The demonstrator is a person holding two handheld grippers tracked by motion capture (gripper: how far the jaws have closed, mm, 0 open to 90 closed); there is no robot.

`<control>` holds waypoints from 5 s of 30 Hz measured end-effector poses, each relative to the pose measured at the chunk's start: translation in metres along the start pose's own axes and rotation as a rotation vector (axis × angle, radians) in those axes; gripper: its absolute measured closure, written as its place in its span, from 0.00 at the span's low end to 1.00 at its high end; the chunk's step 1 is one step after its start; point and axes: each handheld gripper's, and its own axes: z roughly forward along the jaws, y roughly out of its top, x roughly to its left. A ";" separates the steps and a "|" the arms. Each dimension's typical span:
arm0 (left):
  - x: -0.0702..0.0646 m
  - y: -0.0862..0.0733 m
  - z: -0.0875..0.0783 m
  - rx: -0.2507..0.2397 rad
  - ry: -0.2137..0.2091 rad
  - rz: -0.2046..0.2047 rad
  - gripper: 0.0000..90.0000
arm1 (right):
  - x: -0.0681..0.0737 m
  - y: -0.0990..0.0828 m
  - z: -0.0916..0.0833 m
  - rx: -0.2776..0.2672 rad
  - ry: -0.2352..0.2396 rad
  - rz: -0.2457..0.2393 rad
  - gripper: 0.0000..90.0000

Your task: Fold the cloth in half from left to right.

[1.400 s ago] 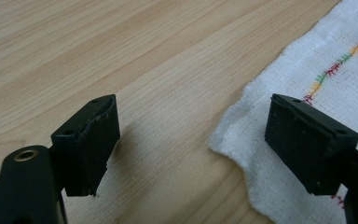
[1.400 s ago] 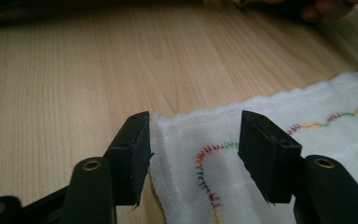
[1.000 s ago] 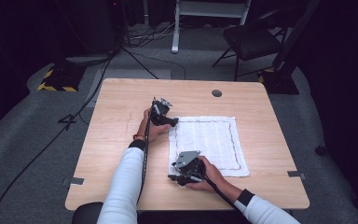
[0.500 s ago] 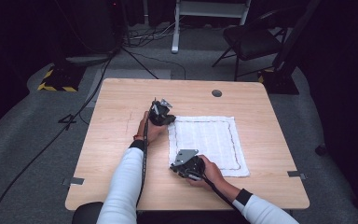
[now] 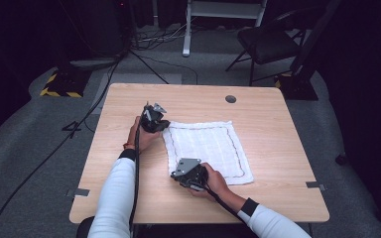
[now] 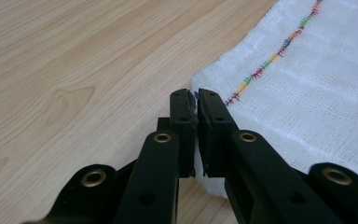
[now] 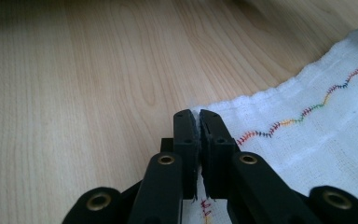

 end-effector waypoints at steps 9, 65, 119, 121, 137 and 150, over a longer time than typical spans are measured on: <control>-0.007 0.015 -0.012 -0.050 0.016 0.020 0.95 | -0.003 0.009 -0.014 -0.050 -0.029 0.008 0.95; -0.132 0.112 0.071 -0.108 -0.099 0.132 0.34 | -0.069 -0.149 -0.154 0.064 -0.266 0.320 0.64; -0.174 -0.045 -0.040 -0.033 -0.220 0.294 0.25 | -0.059 -0.137 -0.136 0.039 -0.128 0.296 0.48; -0.163 -0.039 -0.038 -0.038 -0.201 0.262 0.24 | -0.071 -0.134 -0.136 0.023 -0.135 0.307 0.48; -0.110 0.025 0.019 -0.035 -0.059 0.154 0.23 | -0.167 -0.097 -0.077 0.032 -0.237 0.377 0.49; -0.095 0.037 0.059 0.018 -0.047 0.081 0.24 | -0.198 -0.103 -0.042 0.083 -0.241 0.470 0.53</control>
